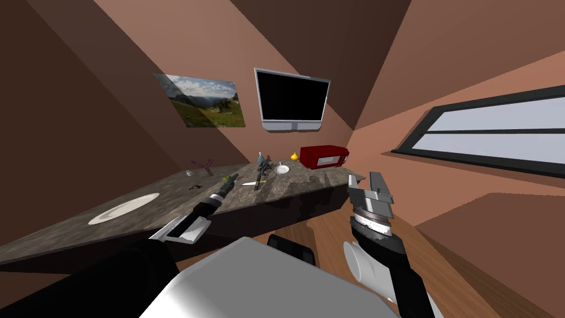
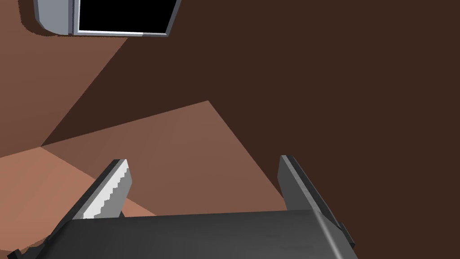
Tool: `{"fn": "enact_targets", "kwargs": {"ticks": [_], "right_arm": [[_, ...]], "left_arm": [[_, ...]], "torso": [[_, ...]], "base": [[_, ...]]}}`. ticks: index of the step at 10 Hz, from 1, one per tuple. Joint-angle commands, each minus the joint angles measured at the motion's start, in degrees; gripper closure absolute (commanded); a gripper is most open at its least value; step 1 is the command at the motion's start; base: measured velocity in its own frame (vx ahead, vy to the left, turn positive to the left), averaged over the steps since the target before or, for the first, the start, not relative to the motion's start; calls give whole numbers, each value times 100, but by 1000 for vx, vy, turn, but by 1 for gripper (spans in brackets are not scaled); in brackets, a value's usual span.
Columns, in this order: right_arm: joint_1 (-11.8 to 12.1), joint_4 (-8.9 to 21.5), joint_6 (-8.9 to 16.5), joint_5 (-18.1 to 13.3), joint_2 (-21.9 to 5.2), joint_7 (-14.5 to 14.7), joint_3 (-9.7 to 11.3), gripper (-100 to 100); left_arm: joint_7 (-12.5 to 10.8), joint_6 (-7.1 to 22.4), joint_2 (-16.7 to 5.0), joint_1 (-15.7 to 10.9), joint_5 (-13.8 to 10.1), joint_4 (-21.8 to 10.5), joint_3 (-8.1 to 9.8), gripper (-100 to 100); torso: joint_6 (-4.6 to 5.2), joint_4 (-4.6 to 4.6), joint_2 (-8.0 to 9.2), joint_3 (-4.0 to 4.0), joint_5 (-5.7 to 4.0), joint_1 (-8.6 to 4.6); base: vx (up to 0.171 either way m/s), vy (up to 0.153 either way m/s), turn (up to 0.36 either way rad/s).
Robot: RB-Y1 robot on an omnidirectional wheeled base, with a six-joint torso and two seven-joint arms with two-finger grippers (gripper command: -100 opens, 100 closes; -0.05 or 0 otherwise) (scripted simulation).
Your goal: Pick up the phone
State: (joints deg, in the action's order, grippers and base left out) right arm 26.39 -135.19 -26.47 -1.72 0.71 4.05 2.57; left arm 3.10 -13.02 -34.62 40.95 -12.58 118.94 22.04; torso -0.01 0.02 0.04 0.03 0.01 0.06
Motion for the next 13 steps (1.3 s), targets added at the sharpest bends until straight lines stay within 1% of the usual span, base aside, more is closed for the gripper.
{"fn": "enact_targets", "kwargs": {"ticks": [1, 2, 3, 4, 5, 6, 7, 8, 9, 10, 11, 12, 13], "right_arm": [[0, 0, 0, 0, 0, 0, 0, 0], [0, 0, 0, 0, 0, 0, 0, 0], [0, 0, 0, 0, 0, 0, 0, 0], [0, 0, 0, 0, 0, 0, 0, 0], [0, 0, 0, 0, 0, 0, 0, 0], [0, 0, 0, 0, 0, 0, 0, 0], [0, 0, 0, 0, 0, 0, 0, 0], [0, 0, 0, 0, 0, 0, 0, 0], [0, 0, 0, 0, 0, 0, 0, 0], [0, 0, 0, 0, 0, 0, 0, 0], [0, 0, 0, 0, 0, 0, 0, 0], [1, 0, 0, 0, 0, 0, 0, 0], [0, 0, 0, 0, 0, 0, 0, 0]], "left_arm": [[29, 182, -286, 50, -184, -159, 148, -100], [29, 182, -429, 50, -184, -159, 148, -100], [53, 367, -611, 80, -359, -293, 265, -100], [53, 367, -771, 80, -359, -293, 265, -100], [79, 566, -965, 96, -543, -429, 364, -100], [79, 566, -1125, 96, -543, -429, 364, -100], [107, 779, -1288, 97, -736, -567, 445, -100], [107, 779, -1473, 97, -736, -567, 445, -100], [136, 982, -1656, 84, -937, -705, 507, -100], [136, 1002, -1836, 84, -937, -705, 507, -100], [136, 1002, -1896, 84, -937, -705, 507, -100], [166, 1235, -2127, 57, -1144, -843, 550, -100], [166, 1235, -2274, 57, -1144, -843, 550, -100]], "torso": [[0, 0, 0, 0, 0, 0], [2, 0, 1, 0, 0, 2], [0, 0, 0, 0, 1, 2], [2, 0, 0, 0, 1, 4], [1, 0, -1, 0, 1, 5], [2, 0, -1, -1, 2, 8], [-1, 0, -1, -1, 2, 8], [2, 0, 0, 0, 2, 9], [0, 0, -1, 0, 2, 7], [3, 0, 0, 0, 2, 9], [-1, 0, -1, 0, 3, 9], [-2, 0, -3, -1, 2, 4], [3, -1, -5, -3, 2, 7]], "base": [[-12, 11, -121], [-10, 13, -78], [-13, 17, -127], [-12, 18, -94], [-11, 27, -157], [-11, 28, -74], [-14, 27, -138], [-13, 28, -81], [-20, 31, -165], [-17, 32, -93], [-4, 17, 14], [-5, 25, -163], [-14, 32, -97]]}}
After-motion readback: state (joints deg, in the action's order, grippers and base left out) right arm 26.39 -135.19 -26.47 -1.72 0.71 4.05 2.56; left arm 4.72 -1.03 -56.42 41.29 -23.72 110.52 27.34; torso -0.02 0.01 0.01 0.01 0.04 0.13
